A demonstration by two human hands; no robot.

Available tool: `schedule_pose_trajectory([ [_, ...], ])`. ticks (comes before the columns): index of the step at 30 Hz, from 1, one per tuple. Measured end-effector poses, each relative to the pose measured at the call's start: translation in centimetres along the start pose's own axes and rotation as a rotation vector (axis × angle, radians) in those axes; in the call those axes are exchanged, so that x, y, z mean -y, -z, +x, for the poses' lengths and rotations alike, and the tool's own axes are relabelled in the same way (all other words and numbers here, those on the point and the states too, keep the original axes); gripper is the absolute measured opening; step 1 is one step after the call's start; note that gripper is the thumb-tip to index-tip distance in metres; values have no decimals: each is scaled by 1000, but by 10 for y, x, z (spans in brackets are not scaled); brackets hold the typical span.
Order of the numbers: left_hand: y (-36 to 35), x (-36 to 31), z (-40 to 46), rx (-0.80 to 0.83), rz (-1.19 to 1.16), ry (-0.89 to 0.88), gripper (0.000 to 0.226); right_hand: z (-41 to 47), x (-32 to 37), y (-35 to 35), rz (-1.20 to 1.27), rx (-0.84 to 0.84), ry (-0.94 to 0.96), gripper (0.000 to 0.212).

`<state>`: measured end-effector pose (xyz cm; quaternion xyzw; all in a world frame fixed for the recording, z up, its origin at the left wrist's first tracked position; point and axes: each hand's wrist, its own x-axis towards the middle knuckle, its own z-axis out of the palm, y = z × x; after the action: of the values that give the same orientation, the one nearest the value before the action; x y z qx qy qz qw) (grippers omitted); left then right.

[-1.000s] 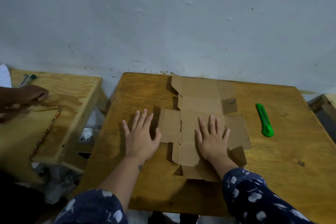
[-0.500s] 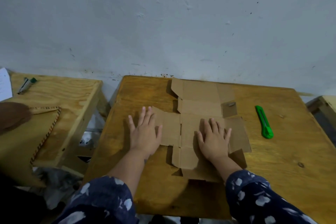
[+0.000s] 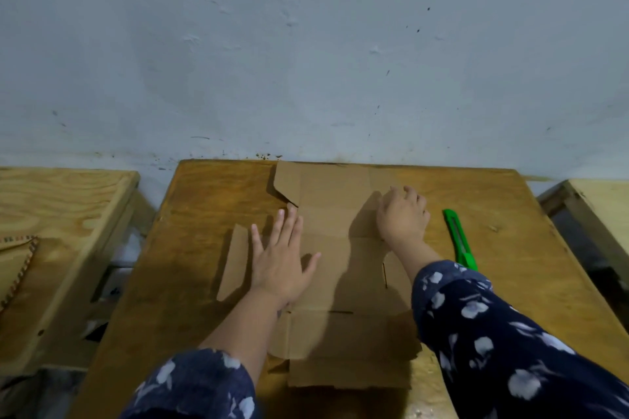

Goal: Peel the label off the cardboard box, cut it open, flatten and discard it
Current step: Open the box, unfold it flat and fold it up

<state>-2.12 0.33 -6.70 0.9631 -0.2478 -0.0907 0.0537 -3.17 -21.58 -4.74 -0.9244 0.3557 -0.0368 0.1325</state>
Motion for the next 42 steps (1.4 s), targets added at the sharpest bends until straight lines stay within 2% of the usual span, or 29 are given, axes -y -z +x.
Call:
schedule_pose_trajectory([
  [5, -20, 13, 5, 34, 20, 40, 94, 38, -8, -8, 273, 95, -82, 49],
  [8, -28, 16, 5, 53, 47, 45, 99, 49, -10, -14, 288, 119, -54, 48],
  [13, -31, 17, 6, 51, 83, 60, 100, 57, -13, -18, 399, 62, -108, 43],
  [24, -28, 14, 7, 46, 80, 71, 98, 57, -5, 18, 830, -24, -248, 26],
  [30, -24, 10, 2, 50, 70, 71, 102, 35, -9, 34, 962, -67, -248, 25],
  [33, -17, 7, 0, 15, 108, 60, 103, 23, -13, 41, 1025, -103, -251, 27],
  [37, 3, -6, -1, -89, 122, -17, 84, 6, -16, 48, 1127, -112, -275, 27],
  [42, 44, -18, 22, -252, 141, -91, 77, -10, -22, 46, 1246, -133, -330, 25],
])
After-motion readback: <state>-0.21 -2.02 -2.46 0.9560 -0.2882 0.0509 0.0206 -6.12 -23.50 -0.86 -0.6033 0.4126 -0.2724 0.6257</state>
